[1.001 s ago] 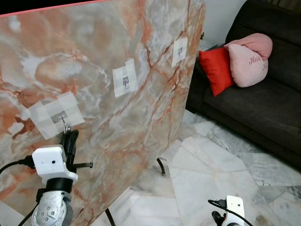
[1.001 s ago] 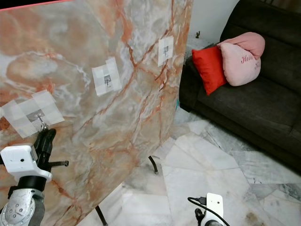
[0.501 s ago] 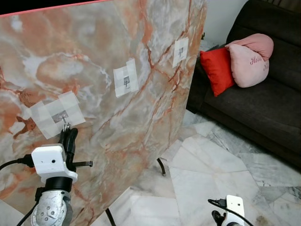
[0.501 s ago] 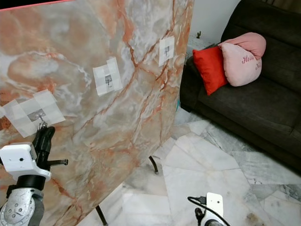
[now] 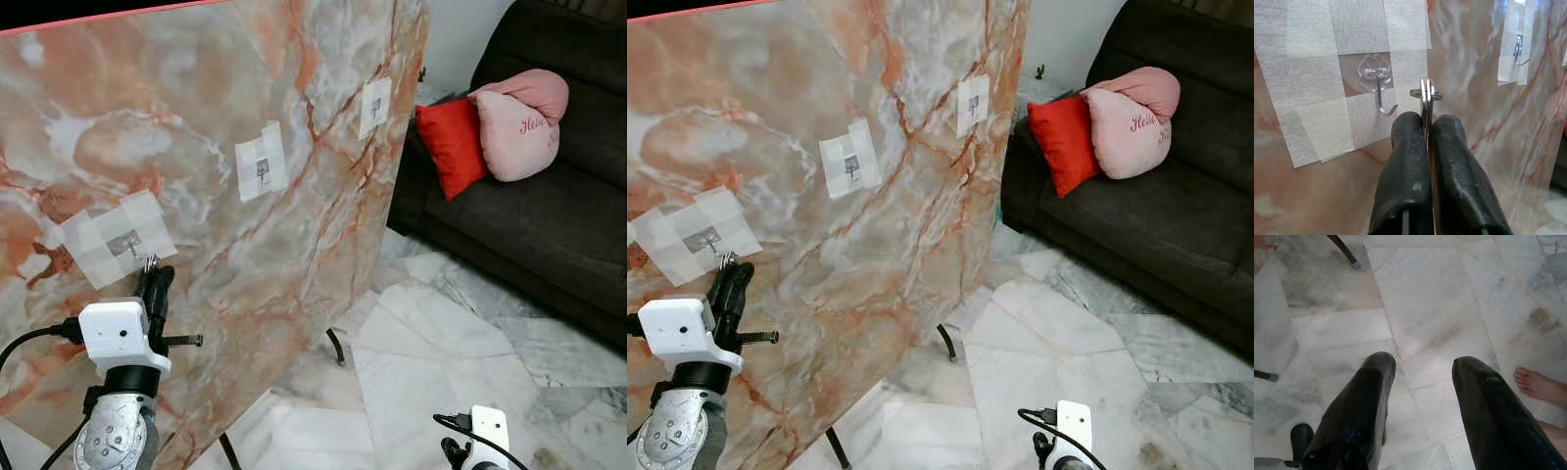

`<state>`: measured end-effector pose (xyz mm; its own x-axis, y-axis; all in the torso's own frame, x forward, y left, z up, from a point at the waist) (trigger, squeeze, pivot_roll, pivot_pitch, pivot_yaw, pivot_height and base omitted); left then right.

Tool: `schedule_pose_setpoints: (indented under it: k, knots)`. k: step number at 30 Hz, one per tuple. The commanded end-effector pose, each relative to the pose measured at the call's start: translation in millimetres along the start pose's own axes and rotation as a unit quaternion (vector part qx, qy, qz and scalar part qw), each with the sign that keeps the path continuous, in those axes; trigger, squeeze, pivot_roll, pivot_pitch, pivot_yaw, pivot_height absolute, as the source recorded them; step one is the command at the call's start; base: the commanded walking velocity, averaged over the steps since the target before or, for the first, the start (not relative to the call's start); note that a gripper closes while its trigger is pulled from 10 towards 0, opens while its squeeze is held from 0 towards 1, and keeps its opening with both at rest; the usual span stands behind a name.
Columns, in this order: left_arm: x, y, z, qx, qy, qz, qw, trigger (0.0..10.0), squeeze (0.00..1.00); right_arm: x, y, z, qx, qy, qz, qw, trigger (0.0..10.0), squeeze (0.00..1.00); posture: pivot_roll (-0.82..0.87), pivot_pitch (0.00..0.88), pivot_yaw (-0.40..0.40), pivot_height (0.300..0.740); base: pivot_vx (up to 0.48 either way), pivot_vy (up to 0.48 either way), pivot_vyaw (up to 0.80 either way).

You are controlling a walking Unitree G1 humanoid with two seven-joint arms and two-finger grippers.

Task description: Hang keys on a hook

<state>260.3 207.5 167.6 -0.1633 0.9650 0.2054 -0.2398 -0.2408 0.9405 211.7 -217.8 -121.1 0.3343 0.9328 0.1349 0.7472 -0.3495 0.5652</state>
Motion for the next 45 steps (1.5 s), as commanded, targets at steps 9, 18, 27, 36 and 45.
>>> schedule_pose_setpoints:
  k: [9,18,27,36,45]
  knots:
    - [2.1,2,3.8,-0.001,0.009,0.011,1.000,10.0,0.00,-3.7,7,0.2,-0.009,-0.006,-0.001,1.000,10.0,0.00,0.14,0.000,-0.089,0.740,0.000,0.000,0.00]
    - [5.1,-1,5.9,0.002,0.019,0.014,1.000,10.0,0.00,-4.2,7,0.1,-0.008,-0.006,-0.002,1.000,10.0,0.00,0.14,0.000,-0.090,0.740,0.000,0.000,0.00]
    - [8.3,-6,0.9,0.015,0.023,0.012,1.000,10.0,0.00,-3.9,7,0.1,-0.008,-0.005,-0.002,1.000,10.0,0.00,0.14,0.000,-0.090,0.740,0.000,0.000,0.00]
    - [12.7,-13,-3.6,0.028,0.028,0.016,0.999,10.0,0.00,-3.5,7,0.2,-0.008,-0.003,-0.007,1.000,10.0,0.00,0.14,0.000,-0.090,0.740,0.000,0.000,0.00]
    - [11.6,-6,-0.1,0.015,0.026,0.011,0.999,10.0,0.00,-3.6,7,0.2,-0.007,-0.003,-0.008,1.000,10.0,0.00,0.14,0.000,-0.091,0.740,0.000,0.000,0.00]
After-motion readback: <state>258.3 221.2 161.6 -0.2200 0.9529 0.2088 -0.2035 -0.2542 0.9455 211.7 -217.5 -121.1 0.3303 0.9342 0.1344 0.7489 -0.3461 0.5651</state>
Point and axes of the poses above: a point about 5 cm out from each wrist's last joint towards the gripper, its own z axis pointing out of the wrist towards the gripper, its own y axis along the axis of the wrist's last joint, x = y × z, the point moved 5 cm from there along z, pointing out of the wrist towards the gripper, and after that the axes turned 8 degrees about z, right-handed, at the moved point
